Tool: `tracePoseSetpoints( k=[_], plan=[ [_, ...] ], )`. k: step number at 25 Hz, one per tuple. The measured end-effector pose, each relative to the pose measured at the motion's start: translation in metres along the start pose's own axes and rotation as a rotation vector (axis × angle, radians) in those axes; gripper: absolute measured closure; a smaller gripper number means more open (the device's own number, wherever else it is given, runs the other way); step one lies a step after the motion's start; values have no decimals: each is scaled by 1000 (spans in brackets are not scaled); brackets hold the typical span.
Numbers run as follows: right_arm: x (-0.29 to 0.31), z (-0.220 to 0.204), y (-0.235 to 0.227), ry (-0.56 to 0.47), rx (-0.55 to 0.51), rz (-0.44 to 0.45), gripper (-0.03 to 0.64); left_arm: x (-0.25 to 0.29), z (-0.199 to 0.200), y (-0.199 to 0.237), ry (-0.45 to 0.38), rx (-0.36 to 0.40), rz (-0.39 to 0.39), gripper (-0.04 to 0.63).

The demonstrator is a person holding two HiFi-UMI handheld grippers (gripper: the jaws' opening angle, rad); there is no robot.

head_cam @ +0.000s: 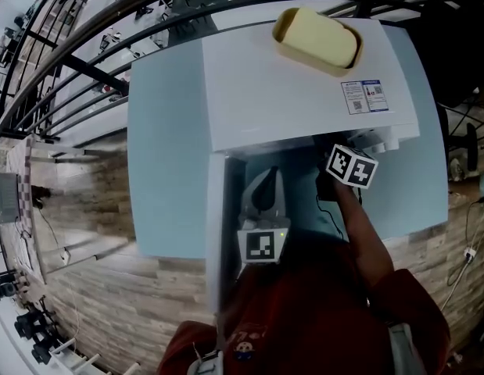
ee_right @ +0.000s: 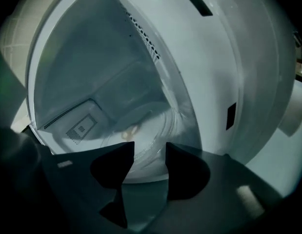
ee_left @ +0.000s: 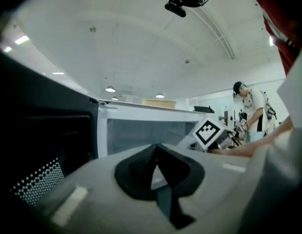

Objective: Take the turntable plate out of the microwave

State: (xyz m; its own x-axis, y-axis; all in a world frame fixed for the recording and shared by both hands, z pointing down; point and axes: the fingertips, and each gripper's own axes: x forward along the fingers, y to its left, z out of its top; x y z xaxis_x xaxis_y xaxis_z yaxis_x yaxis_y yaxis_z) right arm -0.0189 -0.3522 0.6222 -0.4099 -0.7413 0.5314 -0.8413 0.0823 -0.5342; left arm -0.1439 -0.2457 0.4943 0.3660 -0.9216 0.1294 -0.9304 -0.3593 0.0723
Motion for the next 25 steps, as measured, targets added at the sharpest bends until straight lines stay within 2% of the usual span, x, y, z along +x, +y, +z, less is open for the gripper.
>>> tracePoseSetpoints(
  k=[4, 10, 17, 19, 22, 25],
  plan=[
    [6, 2, -1, -8, 84, -6, 430, 1, -4, -1, 5, -25, -3, 594],
    [11, 11, 4, -79, 372, 113, 431, 0, -4, 2, 4, -40, -2, 594],
    [18, 17, 15, -101, 542, 206, 436, 2, -2, 5, 10, -63, 1, 594],
    [17, 18, 15, -119, 607, 221, 452, 2, -2, 4, 13, -66, 0, 594],
    [15, 18, 10, -163, 683, 237, 521, 2, -1, 3, 9, -55, -6, 594],
    [18, 18, 9, -169, 714, 256, 526, 2, -3, 1, 7, -54, -5, 594]
  ],
)
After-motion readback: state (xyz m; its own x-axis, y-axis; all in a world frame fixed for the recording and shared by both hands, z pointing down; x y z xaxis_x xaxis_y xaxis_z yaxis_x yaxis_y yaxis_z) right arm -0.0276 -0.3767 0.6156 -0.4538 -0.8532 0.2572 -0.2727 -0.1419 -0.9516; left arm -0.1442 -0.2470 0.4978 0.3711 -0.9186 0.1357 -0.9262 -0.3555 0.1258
